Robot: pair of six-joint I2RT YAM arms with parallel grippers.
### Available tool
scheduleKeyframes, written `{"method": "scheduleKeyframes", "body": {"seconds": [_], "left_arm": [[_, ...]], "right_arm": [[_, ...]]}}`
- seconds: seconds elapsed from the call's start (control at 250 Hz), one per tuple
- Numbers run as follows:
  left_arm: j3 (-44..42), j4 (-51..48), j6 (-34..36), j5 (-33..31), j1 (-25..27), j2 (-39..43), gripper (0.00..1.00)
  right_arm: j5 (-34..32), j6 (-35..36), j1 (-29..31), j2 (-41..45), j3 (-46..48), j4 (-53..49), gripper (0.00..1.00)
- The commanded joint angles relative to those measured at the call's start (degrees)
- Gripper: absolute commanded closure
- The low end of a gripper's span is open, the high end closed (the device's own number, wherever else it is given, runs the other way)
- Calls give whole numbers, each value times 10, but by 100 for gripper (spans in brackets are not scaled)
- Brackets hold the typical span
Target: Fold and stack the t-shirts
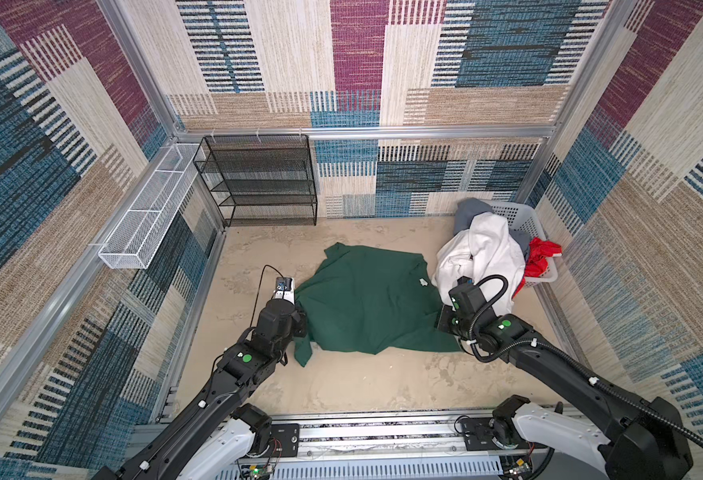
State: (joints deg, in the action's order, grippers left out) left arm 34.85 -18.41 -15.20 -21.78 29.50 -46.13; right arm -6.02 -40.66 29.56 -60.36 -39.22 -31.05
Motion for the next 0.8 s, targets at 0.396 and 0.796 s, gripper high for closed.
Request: {"method": "scheduleKeyframes", "body": {"seconds": [0.396,0.796], "left_arm": [[56,32,-28,-141,-31,-44,2],[44,84,-72,21,-159,-199,2]], "right_arm": [[56,181,-36,-346,-312,144,1],[-62,275,-42,-709,-672,18,0]]}}
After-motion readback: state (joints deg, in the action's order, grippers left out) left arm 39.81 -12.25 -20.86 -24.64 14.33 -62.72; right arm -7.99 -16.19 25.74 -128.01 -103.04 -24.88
